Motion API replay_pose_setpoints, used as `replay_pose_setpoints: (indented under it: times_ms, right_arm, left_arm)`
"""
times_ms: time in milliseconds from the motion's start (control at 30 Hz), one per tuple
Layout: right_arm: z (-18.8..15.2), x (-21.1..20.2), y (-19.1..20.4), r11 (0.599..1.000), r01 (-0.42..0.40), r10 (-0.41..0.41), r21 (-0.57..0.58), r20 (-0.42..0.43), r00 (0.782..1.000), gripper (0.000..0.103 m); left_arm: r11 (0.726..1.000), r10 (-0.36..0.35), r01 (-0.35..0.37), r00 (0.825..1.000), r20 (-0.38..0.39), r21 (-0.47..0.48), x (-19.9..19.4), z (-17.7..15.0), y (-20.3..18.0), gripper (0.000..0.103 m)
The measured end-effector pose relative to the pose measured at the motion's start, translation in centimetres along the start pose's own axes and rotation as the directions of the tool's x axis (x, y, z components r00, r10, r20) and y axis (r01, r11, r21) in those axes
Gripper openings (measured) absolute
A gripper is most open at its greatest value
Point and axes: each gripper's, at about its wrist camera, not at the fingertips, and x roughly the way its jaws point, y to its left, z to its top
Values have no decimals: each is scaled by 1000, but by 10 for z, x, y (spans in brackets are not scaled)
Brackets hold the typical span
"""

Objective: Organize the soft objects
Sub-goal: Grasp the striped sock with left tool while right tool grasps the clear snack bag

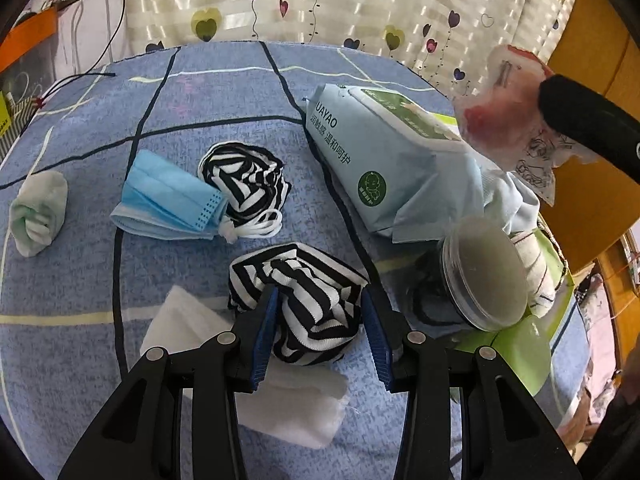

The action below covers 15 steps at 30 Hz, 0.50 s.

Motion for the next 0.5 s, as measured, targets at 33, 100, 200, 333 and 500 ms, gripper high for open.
replay_pose_setpoints:
  times_ms: [33,100,200,333,500]
  right_arm:
    - [0,-2,-1,1000,-2,2,1,3,1000,13]
    - [-1,-5,-3,1000,-4,4,4,11,1000,13]
    - [-2,-11,-6,1000,-5,5,9,24,1000,13]
    - [-5,-19,-10,1000,-11,11,18,38,999,13]
    - [-9,-31,-14,999,-16,14,28,56,998,13]
  left_arm:
    - [1000,4,-4,1000,4,-5,0,0,1,42]
    - [1000,23,-23,1000,7,-4,1,-1,4,20]
    - [1000,20,-20,1000,18,-24,-2,-2,9,13]
    - [999,9,-7,998,57,-39,-16,-3,9,12]
    - [998,-7,16,993,121,-69,-44,-4,8,12]
